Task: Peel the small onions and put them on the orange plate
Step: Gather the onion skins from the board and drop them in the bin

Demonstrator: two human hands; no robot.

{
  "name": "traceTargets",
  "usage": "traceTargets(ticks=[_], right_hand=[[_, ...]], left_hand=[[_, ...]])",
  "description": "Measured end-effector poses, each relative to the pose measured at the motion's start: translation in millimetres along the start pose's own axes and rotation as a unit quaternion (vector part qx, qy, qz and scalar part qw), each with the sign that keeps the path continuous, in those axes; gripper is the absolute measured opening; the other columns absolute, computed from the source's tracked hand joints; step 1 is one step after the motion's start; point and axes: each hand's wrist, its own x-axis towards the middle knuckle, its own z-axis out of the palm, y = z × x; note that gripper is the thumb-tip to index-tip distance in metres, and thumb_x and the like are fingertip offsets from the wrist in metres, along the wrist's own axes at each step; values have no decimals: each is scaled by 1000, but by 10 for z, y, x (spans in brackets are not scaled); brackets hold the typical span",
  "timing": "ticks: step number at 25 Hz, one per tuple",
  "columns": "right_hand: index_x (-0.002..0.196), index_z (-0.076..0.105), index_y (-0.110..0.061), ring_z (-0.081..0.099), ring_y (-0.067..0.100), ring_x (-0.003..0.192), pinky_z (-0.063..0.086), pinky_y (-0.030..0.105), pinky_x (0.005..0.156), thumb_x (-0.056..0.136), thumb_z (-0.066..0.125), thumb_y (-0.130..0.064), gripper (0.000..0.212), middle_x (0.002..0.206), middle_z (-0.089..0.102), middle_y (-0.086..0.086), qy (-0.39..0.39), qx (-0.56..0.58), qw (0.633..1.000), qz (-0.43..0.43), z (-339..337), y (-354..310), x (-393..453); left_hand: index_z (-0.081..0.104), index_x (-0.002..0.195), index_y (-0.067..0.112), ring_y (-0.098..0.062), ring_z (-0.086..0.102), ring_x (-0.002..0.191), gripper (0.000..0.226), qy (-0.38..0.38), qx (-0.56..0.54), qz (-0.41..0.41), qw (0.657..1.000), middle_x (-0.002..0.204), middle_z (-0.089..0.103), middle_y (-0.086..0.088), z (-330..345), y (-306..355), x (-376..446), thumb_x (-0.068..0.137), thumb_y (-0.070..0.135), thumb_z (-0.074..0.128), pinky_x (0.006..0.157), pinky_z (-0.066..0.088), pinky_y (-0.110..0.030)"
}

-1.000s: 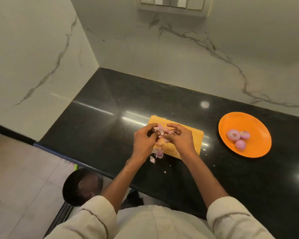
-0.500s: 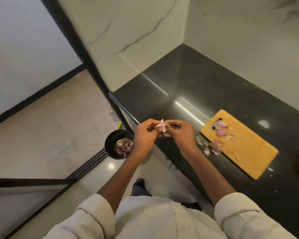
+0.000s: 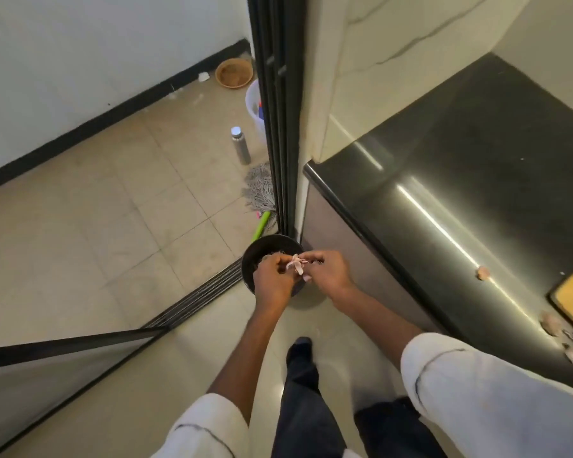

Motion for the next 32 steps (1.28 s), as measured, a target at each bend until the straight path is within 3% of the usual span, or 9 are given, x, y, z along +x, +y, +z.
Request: traceTargets(ticks=[2, 5, 8, 10, 16, 21, 23, 28, 32], right_hand=[[106, 83, -25, 76, 16, 92, 64, 39, 86, 87, 84, -26, 19, 95, 80, -4, -4, -45, 999, 3, 288, 11, 292], [111, 81, -25, 74, 20, 100, 60, 39, 96, 90, 76, -29, 22, 102, 81, -3, -7, -80, 997, 8, 622, 12, 684], [140, 67, -23, 62, 27, 128, 47, 34, 108, 98, 67, -24, 43, 140, 68, 5, -27, -138, 990, 24, 782, 10, 936], [148, 60, -17, 56, 28, 137, 42, 31, 112, 99, 64, -16, 49, 149, 61, 9, -6, -146, 989, 34, 842, 89, 1078], [123, 77, -19, 69, 22, 117, 50, 26, 105, 95, 60, -9, 33, 124, 76, 4, 65, -132, 989, 33, 642, 314, 949], [99, 77, -26, 75, 12, 92, 62, 39, 95, 98, 62, -1, 29, 92, 78, -7, 134, -21, 990, -41, -67, -22, 50], [100, 78, -23, 75, 7, 91, 63, 34, 90, 99, 63, -1, 27, 93, 78, -10, 164, 3, 982, -98, -464, -141, -395], [107, 79, -17, 70, -2, 96, 55, 16, 89, 99, 63, 1, 26, 100, 77, -9, 307, 36, 931, -194, -1679, -44, -1307], [107, 79, -18, 72, 5, 98, 58, 26, 91, 96, 63, 2, 28, 103, 78, -9, 450, 62, 879, -142, -2532, 453, -1533]], left_hand=[[80, 112, 15, -4, 70, 87, 15, 3, 26, 0, 1000, 102, 79, 2, -99, -197, 304, 98, 17, 76, 72, 51, -8], [76, 123, 16, -3, 64, 84, 23, -27, 86, 7, 996, 108, 78, 0, -159, -448, 743, 102, 16, 66, 69, 43, -6], [52, 152, 21, -26, 67, 120, 64, -105, 133, -13, 985, 134, 71, -8, -134, -688, 1082, 92, 16, 74, 99, 56, -36], [37, 161, 21, -33, 62, 131, 82, -128, 155, -47, 978, 144, 64, -13, -133, -848, 1214, 90, 15, 77, 108, 55, -51], [60, 147, 13, -24, 63, 133, 43, -57, 69, -62, 994, 141, 68, -8, -192, -879, 875, 105, 6, 58, 106, 52, -29], [77, 114, 18, -4, 69, 102, 25, -1, 8, 80, 997, 107, 76, 6, -77, 110, 201, 105, 4, 58, 95, 54, -19], [77, 111, 17, -3, 70, 99, 27, -16, -22, 148, 989, 102, 76, 8, 45, 613, -98, 104, 1, 56, 93, 53, -17], [76, 115, 14, -5, 70, 102, 25, -130, -25, 311, 941, 107, 76, 5, 797, 1733, -772, 103, 1, 58, 92, 57, -21], [73, 124, 15, -15, 67, 104, 23, -226, 82, 376, 895, 120, 70, 0, 1705, 2190, -1155, 102, 15, 67, 97, 57, -41]])
